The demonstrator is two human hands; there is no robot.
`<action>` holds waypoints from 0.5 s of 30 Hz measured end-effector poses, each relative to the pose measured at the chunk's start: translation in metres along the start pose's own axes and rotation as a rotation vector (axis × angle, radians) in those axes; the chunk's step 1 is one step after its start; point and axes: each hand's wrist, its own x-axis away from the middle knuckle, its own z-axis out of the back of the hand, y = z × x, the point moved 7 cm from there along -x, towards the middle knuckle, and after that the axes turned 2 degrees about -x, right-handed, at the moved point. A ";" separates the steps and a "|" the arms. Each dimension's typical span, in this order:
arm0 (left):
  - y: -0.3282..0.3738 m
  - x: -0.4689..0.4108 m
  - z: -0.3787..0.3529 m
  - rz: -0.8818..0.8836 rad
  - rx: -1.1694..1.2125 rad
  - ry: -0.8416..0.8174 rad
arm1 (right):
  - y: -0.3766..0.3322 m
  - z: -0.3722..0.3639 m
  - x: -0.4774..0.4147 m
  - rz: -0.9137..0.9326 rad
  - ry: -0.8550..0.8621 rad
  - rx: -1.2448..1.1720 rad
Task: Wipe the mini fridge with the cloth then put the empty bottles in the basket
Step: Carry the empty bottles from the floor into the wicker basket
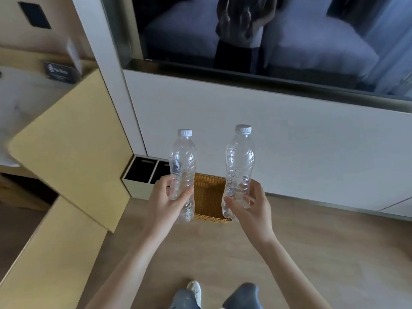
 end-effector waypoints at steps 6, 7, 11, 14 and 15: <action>-0.011 -0.071 -0.028 0.054 0.007 -0.003 | 0.014 -0.016 -0.080 -0.052 -0.042 0.005; -0.013 -0.082 -0.034 0.057 -0.006 0.004 | 0.018 -0.019 -0.094 -0.058 -0.056 0.010; -0.027 -0.126 -0.065 0.124 -0.004 0.019 | 0.038 -0.028 -0.156 -0.084 -0.124 0.032; -0.041 -0.159 -0.093 0.194 0.022 0.055 | 0.061 -0.037 -0.212 -0.101 -0.206 0.086; -0.048 -0.169 -0.101 0.229 0.033 0.078 | 0.069 -0.042 -0.231 -0.111 -0.245 0.106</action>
